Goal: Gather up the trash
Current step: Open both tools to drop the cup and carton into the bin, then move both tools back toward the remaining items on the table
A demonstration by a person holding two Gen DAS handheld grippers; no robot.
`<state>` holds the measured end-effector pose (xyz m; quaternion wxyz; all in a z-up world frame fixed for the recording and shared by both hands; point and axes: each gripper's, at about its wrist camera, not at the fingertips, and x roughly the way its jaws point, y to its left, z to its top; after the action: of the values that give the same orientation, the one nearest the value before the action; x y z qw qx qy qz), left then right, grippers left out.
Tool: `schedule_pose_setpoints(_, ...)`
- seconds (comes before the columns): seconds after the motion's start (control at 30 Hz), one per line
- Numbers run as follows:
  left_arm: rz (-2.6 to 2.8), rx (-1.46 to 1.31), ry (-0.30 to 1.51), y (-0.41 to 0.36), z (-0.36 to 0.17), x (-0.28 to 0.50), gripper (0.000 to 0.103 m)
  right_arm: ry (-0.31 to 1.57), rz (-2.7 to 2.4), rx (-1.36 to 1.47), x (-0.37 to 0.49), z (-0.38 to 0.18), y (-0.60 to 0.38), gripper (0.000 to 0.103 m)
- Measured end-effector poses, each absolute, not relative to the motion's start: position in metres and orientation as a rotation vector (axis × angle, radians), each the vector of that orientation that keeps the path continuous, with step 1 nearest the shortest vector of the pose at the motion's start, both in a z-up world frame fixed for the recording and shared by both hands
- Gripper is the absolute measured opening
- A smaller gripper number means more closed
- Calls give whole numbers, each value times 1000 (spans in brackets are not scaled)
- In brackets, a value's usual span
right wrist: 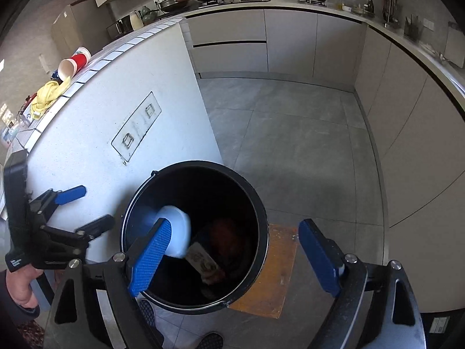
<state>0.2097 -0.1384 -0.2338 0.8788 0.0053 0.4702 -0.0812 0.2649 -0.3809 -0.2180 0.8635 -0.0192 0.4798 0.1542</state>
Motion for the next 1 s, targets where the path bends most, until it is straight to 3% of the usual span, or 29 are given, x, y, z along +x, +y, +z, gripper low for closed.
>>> schedule_pose_setpoints(0.6,-113,4,865,-127,-183,188,103,949,264,-69,237,-185,-371,93)
schedule_pose_setpoints(0.73,-120,-2,832,-125,-163,181,103,918,225,-86,225,-168,-372,102)
schedule_pose_setpoints(1.0,-112,-18,759,-110,-126,164,103,854,190,-95,206,-128,-361,103)
